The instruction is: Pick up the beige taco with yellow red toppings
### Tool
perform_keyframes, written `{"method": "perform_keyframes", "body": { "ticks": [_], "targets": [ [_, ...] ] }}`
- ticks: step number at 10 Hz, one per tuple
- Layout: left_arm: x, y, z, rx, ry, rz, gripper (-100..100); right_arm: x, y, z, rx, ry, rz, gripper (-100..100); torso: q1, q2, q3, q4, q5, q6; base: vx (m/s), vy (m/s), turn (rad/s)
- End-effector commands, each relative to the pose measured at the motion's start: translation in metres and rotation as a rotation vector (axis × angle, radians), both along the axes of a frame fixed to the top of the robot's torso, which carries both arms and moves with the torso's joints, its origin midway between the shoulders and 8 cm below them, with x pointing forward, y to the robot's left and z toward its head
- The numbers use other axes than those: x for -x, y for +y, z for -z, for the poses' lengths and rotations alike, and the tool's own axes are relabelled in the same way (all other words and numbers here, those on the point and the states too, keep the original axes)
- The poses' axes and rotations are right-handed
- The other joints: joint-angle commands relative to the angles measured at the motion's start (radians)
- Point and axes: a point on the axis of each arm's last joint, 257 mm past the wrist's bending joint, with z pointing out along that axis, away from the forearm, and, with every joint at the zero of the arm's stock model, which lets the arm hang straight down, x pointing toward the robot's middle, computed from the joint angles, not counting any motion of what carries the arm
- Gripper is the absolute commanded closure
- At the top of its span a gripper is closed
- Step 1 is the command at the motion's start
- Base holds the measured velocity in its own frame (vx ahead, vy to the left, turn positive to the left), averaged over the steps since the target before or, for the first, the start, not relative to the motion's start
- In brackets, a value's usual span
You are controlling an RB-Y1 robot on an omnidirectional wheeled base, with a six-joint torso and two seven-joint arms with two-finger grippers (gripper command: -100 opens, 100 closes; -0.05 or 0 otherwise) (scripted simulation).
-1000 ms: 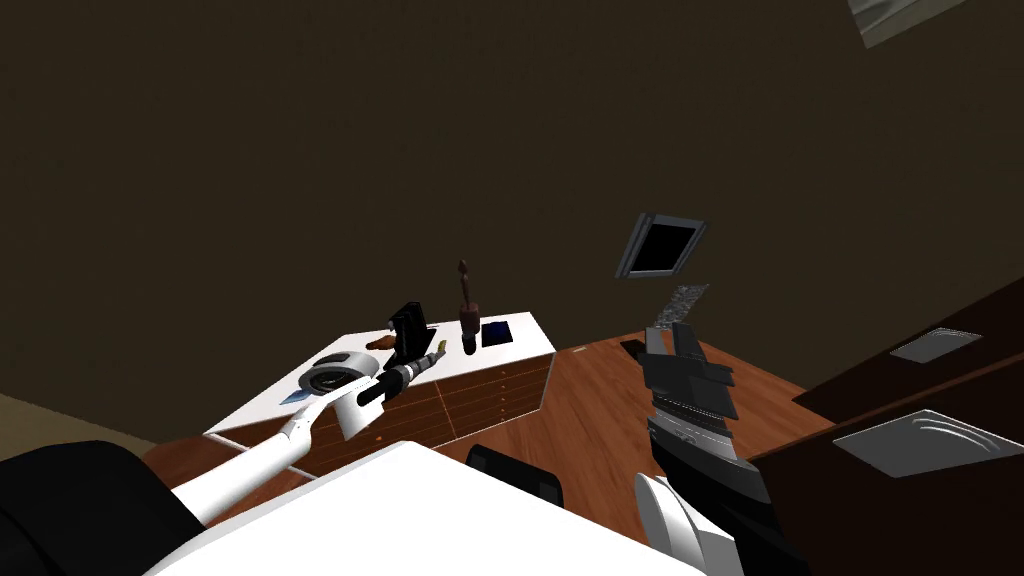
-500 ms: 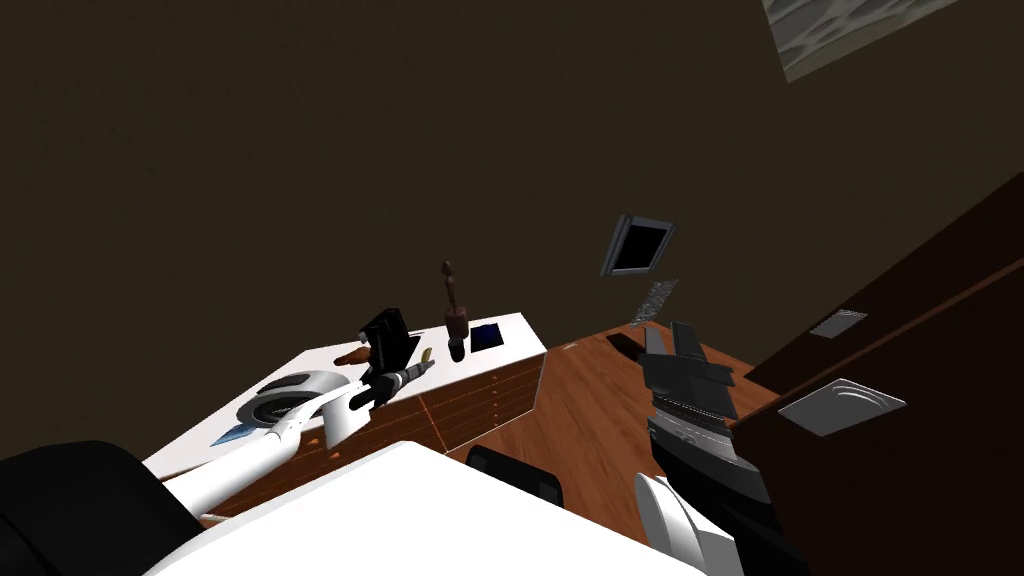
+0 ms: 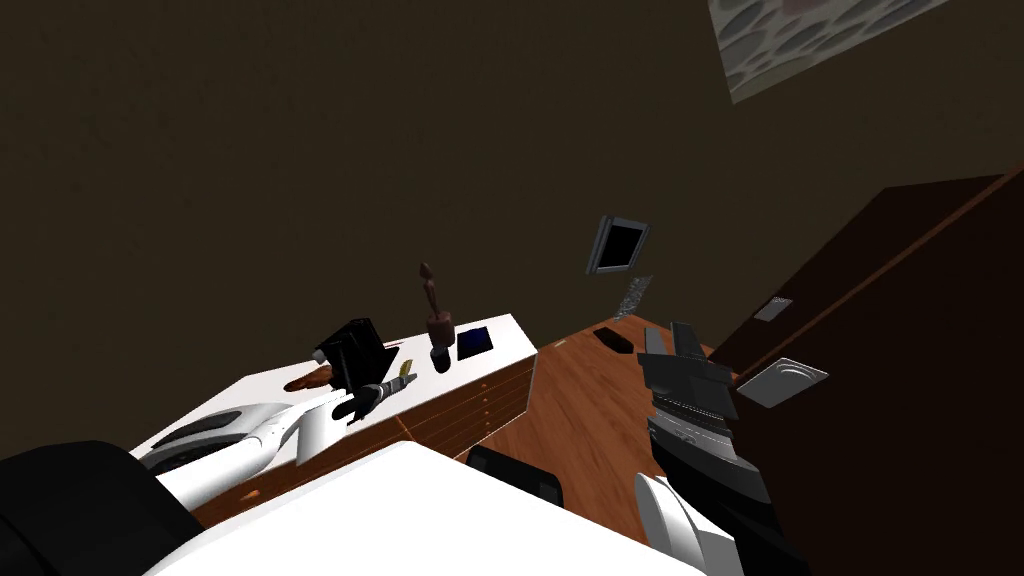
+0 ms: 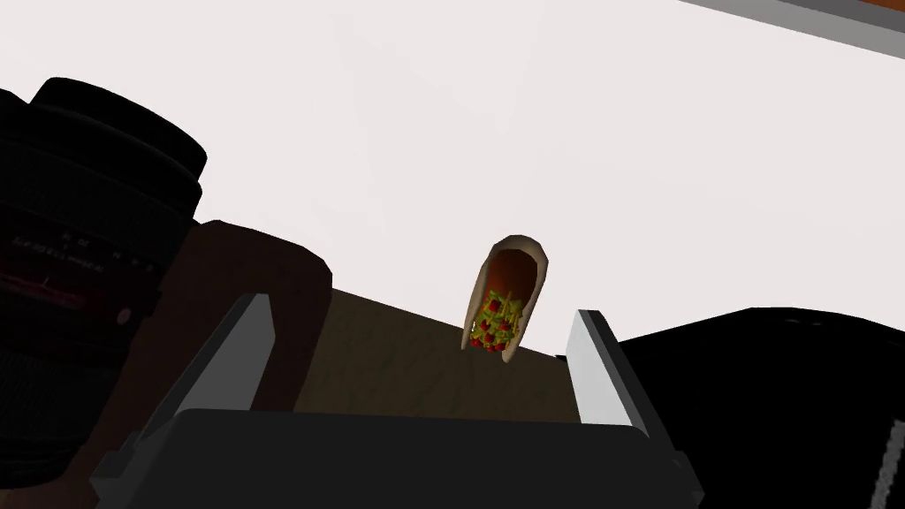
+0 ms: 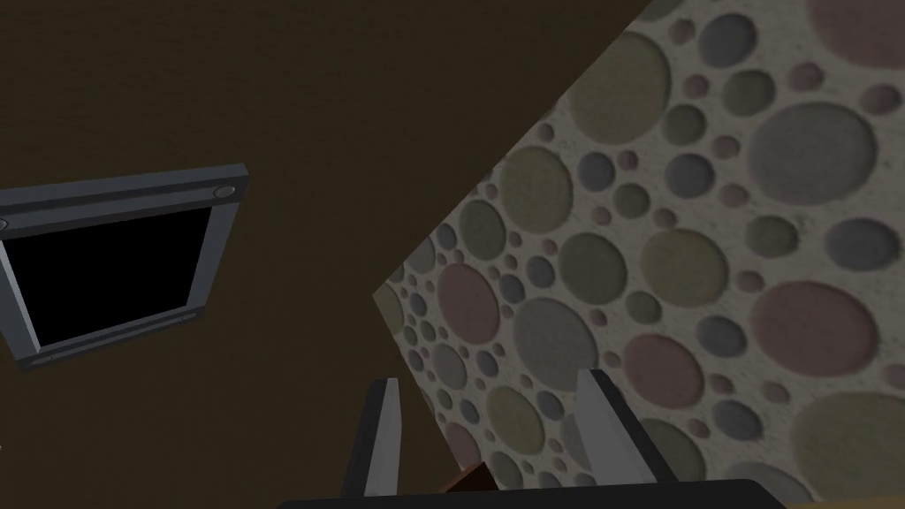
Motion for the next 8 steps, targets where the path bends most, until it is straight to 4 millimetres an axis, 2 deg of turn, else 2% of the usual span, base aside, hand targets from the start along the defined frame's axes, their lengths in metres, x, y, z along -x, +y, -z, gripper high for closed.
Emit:
{"method": "perform_keyframes", "body": {
  "ticks": [1, 2, 3, 7, 8],
  "targets": [
    [0.023, 0.020, 0.012, -0.025, 0.061, -0.040, -100, 0.000, 0.000, 0.000, 0.000, 0.000, 0.000, 0, 0.000, 0.000, 0.000, 0.000, 0.000, 0.000, 0.084, 0.002, -0.244],
    [0.037, 0.034, 0.017, -0.041, 0.095, -0.063, -100, 0.000, 0.000, 0.000, 0.000, 0.000, 0.000, 0, 0.000, -0.001, -0.001, 0.000, 0.000, 0.000, 0.088, 0.006, -0.195],
    [0.037, 0.035, 0.017, -0.043, 0.096, -0.065, -100, 0.000, 0.000, 0.000, 0.000, 0.000, 0.000, 0, 0.000, -0.002, -0.001, 0.000, 0.000, 0.000, 0.051, 0.001, -0.062],
    [0.085, 0.086, 0.023, -0.110, 0.201, -0.144, -100, 0.000, 0.000, 0.000, 0.000, 0.000, 0.000, 0, -0.001, 0.000, 0.000, 0.000, 0.000, 0.000, 0.054, -0.005, -0.161],
    [0.085, 0.086, 0.023, -0.110, 0.201, -0.144, -100, 0.000, 0.000, 0.000, 0.000, 0.000, 0.000, 0, -0.001, 0.000, 0.000, 0.000, 0.000, 0.000, 0.002, -0.007, 0.012]
  ]
}}
